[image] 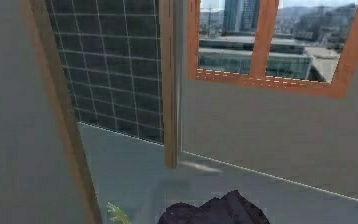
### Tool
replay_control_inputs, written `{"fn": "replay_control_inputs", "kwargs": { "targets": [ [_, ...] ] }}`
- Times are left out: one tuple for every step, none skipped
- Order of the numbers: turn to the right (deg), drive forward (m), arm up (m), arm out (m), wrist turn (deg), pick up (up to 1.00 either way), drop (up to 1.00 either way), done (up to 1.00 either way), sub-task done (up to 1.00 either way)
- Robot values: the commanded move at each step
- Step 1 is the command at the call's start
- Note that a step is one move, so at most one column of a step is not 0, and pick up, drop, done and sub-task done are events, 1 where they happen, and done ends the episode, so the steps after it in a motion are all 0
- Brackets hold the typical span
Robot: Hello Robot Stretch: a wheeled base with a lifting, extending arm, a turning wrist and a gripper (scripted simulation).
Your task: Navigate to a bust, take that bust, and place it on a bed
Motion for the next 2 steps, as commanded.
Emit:
{"fn": "replay_control_inputs", "kwargs": {
  "targets": [
    [-3.0,0.00,0.00,0.00,0.0,0.00,0.00,0.00,0.00],
    [0.0,1.00,0.00,0.00,0.0,0.00,0.00,0.00,0.00]
  ]
}}
